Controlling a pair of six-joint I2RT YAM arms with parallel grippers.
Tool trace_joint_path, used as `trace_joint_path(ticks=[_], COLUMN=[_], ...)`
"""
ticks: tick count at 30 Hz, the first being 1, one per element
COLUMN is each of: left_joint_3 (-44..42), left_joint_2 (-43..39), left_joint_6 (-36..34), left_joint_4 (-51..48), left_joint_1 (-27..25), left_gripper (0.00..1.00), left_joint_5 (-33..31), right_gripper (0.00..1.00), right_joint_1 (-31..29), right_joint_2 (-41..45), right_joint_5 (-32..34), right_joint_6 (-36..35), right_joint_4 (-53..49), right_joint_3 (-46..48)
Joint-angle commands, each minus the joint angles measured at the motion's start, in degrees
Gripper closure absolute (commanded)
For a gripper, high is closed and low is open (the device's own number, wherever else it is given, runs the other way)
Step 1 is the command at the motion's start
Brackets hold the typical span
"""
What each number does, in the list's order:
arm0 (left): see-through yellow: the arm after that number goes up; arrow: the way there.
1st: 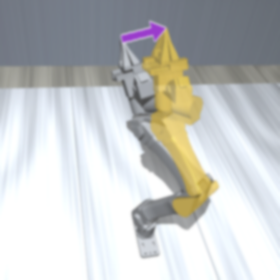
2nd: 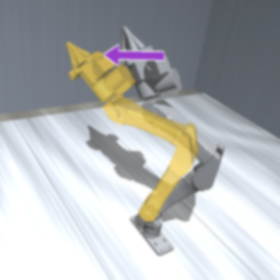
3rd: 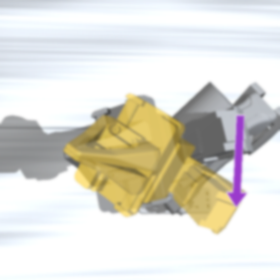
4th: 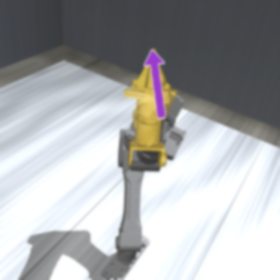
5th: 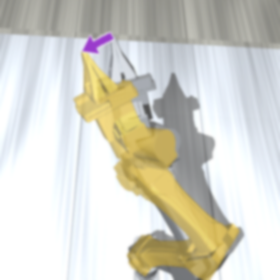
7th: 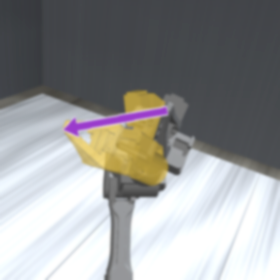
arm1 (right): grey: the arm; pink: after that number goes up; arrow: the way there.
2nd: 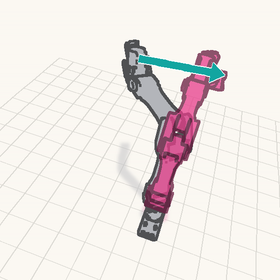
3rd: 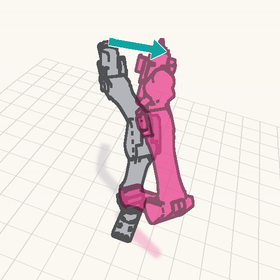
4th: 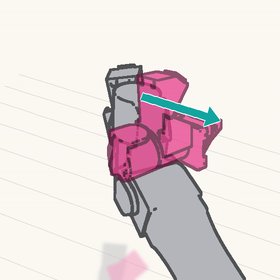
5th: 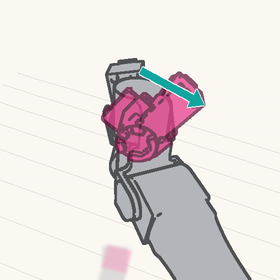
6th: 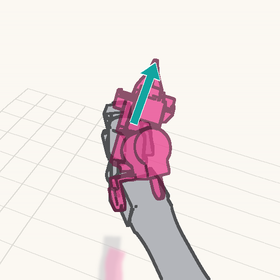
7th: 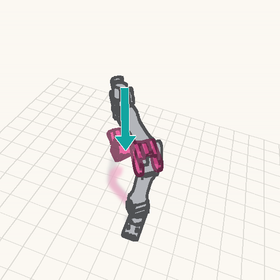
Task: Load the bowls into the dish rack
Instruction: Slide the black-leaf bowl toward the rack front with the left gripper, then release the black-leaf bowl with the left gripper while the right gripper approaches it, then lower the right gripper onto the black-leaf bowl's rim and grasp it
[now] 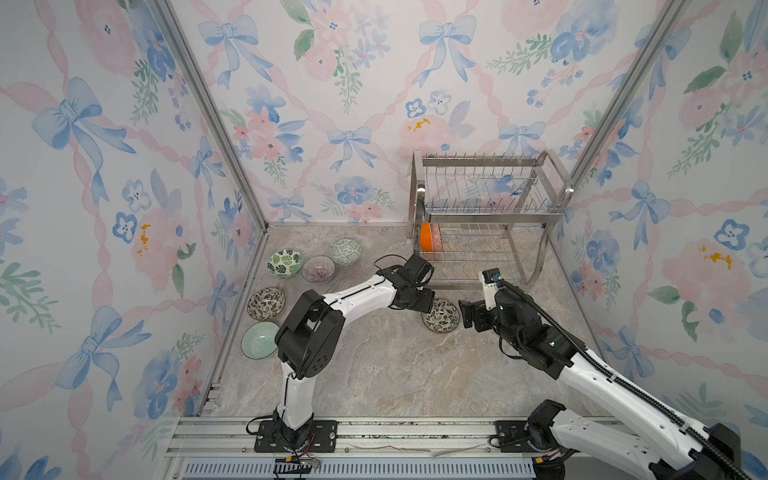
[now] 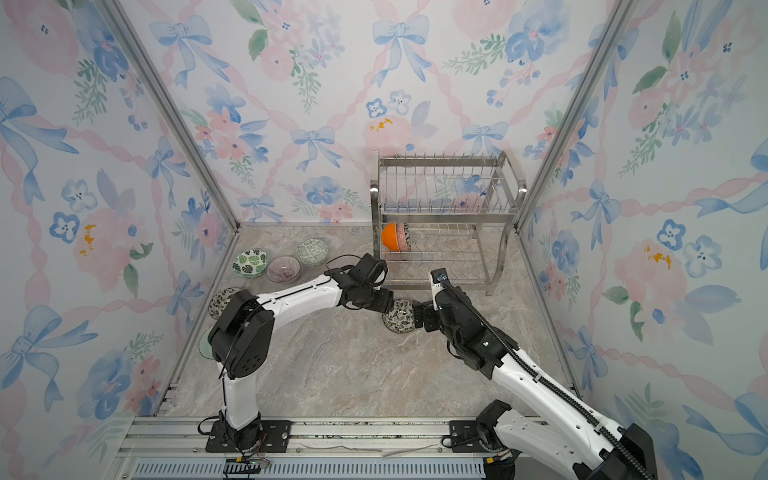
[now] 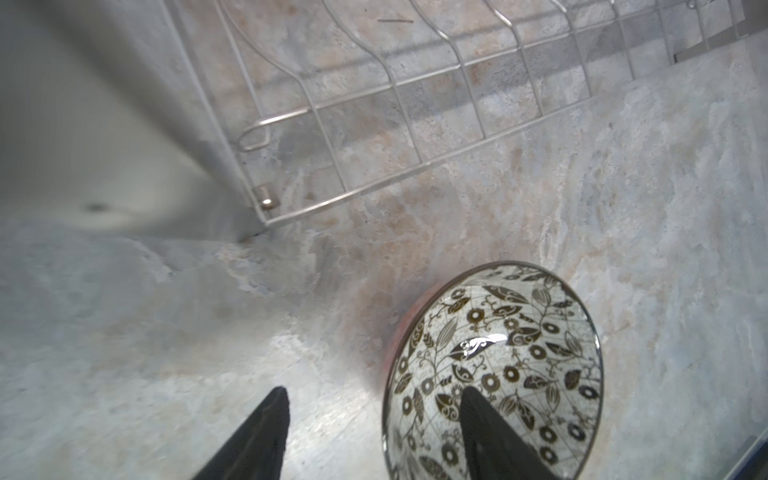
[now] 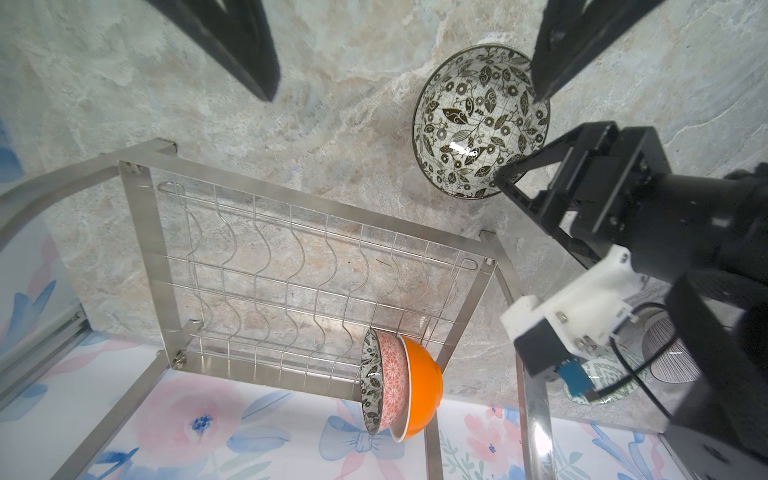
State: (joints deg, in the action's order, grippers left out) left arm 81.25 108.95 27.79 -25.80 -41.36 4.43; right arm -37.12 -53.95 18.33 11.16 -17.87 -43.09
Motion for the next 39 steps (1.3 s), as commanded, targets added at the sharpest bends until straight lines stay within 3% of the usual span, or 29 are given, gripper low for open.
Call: trace_joint_path(ticks=[1,4,14,25,29,35,39], left_joint_3=[-3.56,-6.55,-14.03,-24.49,-28.17,-34.09,-36.49], left_joint_2=[-6.43,-11.30,-26.07,-34.26,-35.97,-40.41,-41.86], left_joint_6=[-0.81,-1.29,-1.42,-0.39,0.20,1.06,2.54], left_joint_4=[-0.65,-0.52,-0.65,-0.19,-0.21,3.83,6.02], left_joint_1=[2.28,3.74,5.17,8.64,9.11,12.50,14.95], left_gripper=[0.03,0.02,0.02,0.02,0.02,0.02,0.02], left_joint_5=[-2.35,-4.44,-22.60,-17.49,-16.49,-5.70,-1.09], right_gripper=[0.04,0.04,0.04,0.03,0.04,0.04,0.03], right_joint_1=[-0.49,-2.19,-12.90,-19.64,-20.41,-19.69,-17.16], right_joint_2=[-0.29,-1.64,-11.69,-24.91,-29.79,-38.61,-43.98], right_joint_5=[-0.42,0.62,10.94,21.17,19.39,13.89,6.77], right_joint_6=[0.65,1.16,-0.26,3.94,6.53,9.04,11.89], right_joint_4=[-2.59,-2.51,-2.37,-6.84,-9.49,-10.94,-9.88], right_joint_3=[-0.38,-0.58,-5.10,-14.40,-18.28,-23.03,-24.75])
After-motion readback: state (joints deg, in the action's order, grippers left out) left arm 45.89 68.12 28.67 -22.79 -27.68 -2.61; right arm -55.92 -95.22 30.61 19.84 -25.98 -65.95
